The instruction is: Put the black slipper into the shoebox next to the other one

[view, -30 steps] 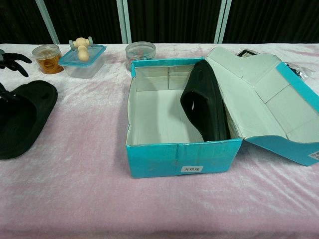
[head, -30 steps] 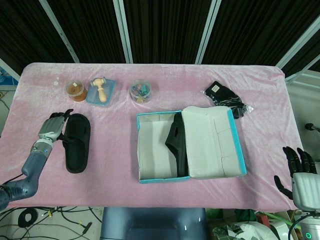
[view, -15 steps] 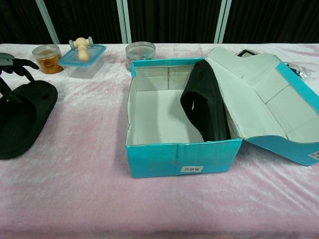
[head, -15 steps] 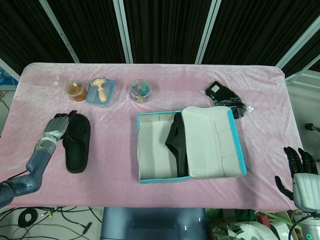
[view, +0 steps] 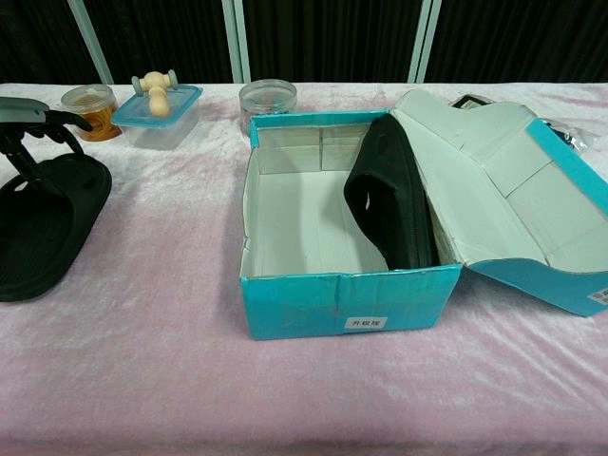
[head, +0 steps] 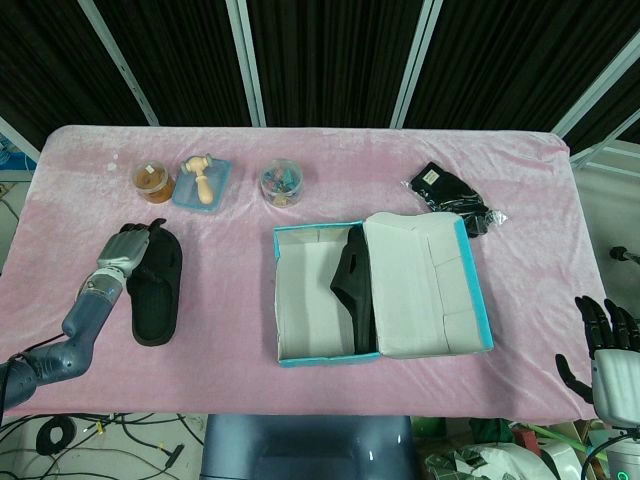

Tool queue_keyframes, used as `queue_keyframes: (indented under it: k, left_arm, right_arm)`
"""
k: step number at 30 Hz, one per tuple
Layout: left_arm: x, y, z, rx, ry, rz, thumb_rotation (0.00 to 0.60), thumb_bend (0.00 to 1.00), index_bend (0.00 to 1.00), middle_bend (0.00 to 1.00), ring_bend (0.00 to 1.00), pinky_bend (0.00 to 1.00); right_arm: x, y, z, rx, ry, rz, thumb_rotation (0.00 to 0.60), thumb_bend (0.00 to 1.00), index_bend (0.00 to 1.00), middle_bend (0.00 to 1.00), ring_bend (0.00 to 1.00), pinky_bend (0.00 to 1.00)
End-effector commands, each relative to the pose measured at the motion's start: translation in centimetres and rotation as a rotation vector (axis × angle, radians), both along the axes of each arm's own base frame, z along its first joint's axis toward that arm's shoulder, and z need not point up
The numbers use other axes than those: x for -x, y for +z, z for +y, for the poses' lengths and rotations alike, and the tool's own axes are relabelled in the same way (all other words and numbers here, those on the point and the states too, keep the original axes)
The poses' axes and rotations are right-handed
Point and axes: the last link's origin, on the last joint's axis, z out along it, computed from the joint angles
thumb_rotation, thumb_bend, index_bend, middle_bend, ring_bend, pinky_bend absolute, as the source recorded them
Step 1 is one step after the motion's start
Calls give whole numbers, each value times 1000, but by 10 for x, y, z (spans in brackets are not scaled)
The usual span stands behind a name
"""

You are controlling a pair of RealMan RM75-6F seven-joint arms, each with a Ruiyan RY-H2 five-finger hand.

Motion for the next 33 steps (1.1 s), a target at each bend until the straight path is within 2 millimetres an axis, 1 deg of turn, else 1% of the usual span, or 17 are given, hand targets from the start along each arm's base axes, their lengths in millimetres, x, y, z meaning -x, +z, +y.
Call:
queue_keyframes:
  k: [1, 5, 13, 22, 25, 26, 28, 30, 33]
  left_arm:
    - [-5, -4, 0, 32, -8, 22, 600, 0, 0, 194, 79, 0]
    - [-7, -7, -1, 64, -10, 64, 600, 0, 0, 197, 79, 0]
    - [-12, -9, -2, 73, 9, 106, 600, 0, 0, 198, 79, 0]
    - [-27, -13, 3, 63, -4, 152, 600, 0, 0, 196, 80, 0]
    - [-29, -17, 5, 61, 5, 170, 600, 0, 0, 211, 81, 0]
    - [-30, -18, 6, 59, 6, 174, 600, 0, 0, 226, 92, 2]
    - [-30, -20, 7, 55, 8, 177, 600, 0, 6, 291, 146, 16]
    - [-30, -22, 8, 37, 9, 168, 600, 0, 41, 417, 254, 62]
    - [-28, -22, 9, -2, 8, 152, 600, 0, 92, 505, 331, 130]
  right_arm:
    - [1, 1, 1, 2, -4, -2, 600, 242, 60, 85, 0, 84]
    - [3, 2, 2, 6, -9, -4, 600, 242, 60, 85, 0, 84]
    - [6, 3, 3, 7, -13, -7, 600, 242, 60, 85, 0, 84]
    - [10, 4, 5, 9, -25, -12, 600, 242, 60, 84, 0, 84]
    - [11, 4, 5, 9, -28, -14, 600, 242, 60, 84, 0, 84]
    - [11, 4, 5, 9, -29, -14, 600, 242, 60, 84, 0, 84]
    - [11, 4, 5, 10, -30, -14, 600, 242, 59, 83, 0, 84]
    - [11, 4, 5, 10, -32, -14, 600, 241, 59, 83, 0, 84]
    - [11, 4, 5, 8, -33, -13, 600, 242, 58, 77, 0, 84]
